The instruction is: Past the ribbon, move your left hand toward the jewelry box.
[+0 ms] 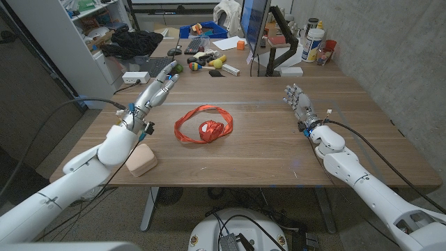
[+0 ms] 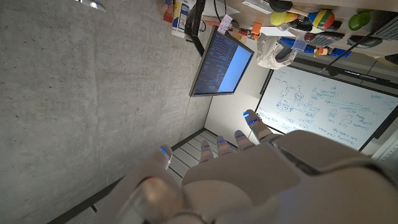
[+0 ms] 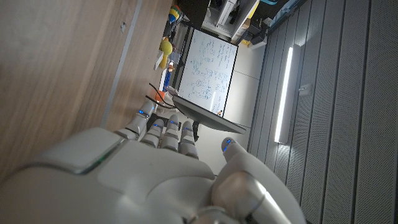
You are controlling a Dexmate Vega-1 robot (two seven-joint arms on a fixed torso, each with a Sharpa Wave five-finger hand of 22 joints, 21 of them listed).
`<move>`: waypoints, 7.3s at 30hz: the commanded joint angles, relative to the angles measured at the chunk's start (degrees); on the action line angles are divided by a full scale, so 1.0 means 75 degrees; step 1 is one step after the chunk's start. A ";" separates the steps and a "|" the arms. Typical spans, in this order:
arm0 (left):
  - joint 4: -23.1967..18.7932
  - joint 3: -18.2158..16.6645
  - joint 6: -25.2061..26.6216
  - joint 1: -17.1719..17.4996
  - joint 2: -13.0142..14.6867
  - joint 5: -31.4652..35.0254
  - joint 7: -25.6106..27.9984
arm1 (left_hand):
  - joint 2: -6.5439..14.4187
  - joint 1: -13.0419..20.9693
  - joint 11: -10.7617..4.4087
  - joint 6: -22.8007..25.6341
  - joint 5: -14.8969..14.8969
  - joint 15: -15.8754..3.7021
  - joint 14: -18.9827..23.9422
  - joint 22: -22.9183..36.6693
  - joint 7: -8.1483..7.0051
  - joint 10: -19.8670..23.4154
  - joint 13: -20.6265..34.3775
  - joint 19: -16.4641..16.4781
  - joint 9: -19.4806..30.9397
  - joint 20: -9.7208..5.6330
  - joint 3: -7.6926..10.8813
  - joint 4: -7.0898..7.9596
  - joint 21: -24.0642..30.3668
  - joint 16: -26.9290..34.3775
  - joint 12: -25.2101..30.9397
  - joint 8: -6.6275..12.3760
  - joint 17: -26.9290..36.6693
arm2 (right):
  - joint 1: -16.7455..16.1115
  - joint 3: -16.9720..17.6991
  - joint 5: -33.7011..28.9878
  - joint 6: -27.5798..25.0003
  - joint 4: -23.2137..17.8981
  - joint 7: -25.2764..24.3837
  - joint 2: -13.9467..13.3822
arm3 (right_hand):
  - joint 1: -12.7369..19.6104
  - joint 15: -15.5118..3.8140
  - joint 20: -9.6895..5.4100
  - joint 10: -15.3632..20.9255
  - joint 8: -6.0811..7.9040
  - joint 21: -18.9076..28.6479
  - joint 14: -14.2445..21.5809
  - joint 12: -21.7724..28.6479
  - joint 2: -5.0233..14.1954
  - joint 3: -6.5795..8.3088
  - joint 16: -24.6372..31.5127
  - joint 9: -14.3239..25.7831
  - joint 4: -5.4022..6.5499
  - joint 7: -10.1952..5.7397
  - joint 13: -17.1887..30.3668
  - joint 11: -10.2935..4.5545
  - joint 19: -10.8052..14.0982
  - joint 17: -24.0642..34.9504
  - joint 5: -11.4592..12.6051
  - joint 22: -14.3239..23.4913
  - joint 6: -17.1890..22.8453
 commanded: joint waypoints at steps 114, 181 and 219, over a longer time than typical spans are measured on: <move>-0.3725 -0.3685 0.2916 0.3850 -0.3374 0.5791 -0.2744 | 0.0367 0.1203 -0.0004 0.0883 -0.0100 -0.0127 0.0293 0.0030 -0.0381 0.0761 0.0083 -0.0711 0.0036 0.0837 0.0719 -0.0604 -0.0221 -0.0048 0.0012 0.0041 0.0030 | 0.0085 -0.0206 -0.0194 -0.0103 -0.0136 -0.0026 0.0052 | -0.0075 -0.0004 -0.0323 0.0052 0.0040 -0.0176 -0.0038 0.0042 0.0400 0.0029 -0.0023 0.0020 0.0050 0.0039 0.0027 -0.0032 0.0075 0.0007 0.0057 0.0028 0.0052; -0.3547 -0.3505 0.3857 0.3886 -0.3050 0.5702 -0.3871 | 0.0323 0.1189 0.0094 0.0944 -0.0179 -0.0075 0.0253 0.0043 -0.0381 0.0804 0.0107 -0.0762 0.0053 0.0957 0.0756 -0.0507 -0.0280 -0.0020 0.0018 0.0017 0.0058 | 0.0159 -0.0274 -0.0245 -0.0134 -0.0006 0.0024 0.0077 | -0.0078 -0.0014 -0.0324 0.0056 0.0042 -0.0278 -0.0038 0.0043 0.0402 0.0032 -0.0028 0.0020 0.0037 0.0038 0.0027 -0.0036 0.0113 0.0004 0.0062 0.0033 0.0048; -0.3333 -0.3372 0.4248 0.3855 -0.2543 0.5394 -0.4434 | 0.0297 0.1166 0.0093 0.0986 -0.0196 -0.0070 0.0228 0.0048 -0.0379 0.0786 0.0114 -0.0768 0.0058 0.0975 0.0761 -0.0455 -0.0300 -0.0015 0.0010 0.0016 0.0063 | 0.0283 -0.0378 -0.0313 -0.0164 0.0196 0.0006 0.0210 | -0.0083 -0.0001 -0.0322 0.0049 0.0043 -0.0333 -0.0036 0.0040 0.0405 0.0034 -0.0029 0.0020 0.0039 0.0031 0.0027 -0.0028 0.0136 0.0004 0.0065 0.0035 0.0047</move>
